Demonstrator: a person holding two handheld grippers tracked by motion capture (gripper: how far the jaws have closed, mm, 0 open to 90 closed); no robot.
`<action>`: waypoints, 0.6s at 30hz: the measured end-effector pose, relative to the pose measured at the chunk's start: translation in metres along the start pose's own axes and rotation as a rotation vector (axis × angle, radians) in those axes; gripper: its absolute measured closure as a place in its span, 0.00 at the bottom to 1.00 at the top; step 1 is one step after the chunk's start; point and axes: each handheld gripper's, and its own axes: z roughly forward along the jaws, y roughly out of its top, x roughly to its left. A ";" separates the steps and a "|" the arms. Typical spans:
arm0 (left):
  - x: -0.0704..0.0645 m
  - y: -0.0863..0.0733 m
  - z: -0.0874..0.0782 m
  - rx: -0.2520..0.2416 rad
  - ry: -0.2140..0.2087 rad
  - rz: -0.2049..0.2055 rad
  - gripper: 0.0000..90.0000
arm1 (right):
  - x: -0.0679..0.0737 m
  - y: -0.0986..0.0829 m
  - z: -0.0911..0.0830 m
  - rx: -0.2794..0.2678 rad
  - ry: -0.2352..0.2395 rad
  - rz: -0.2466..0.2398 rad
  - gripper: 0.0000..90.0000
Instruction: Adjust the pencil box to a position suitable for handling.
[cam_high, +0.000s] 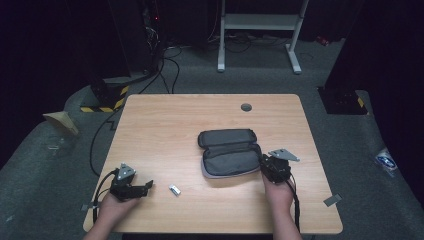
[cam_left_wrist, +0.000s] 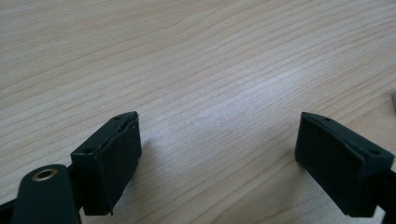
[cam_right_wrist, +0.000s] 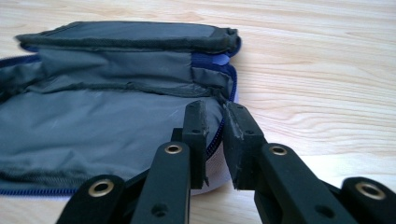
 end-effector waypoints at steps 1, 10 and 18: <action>0.000 0.000 0.000 0.001 0.000 0.000 0.16 | 0.003 0.000 0.001 -0.001 0.004 -0.005 0.86; 0.000 0.000 0.000 0.000 0.000 0.000 0.16 | 0.019 0.002 0.006 -0.017 0.014 -0.004 0.71; 0.000 0.000 0.000 0.000 -0.001 0.000 0.16 | 0.021 0.002 0.013 0.003 0.020 0.018 0.76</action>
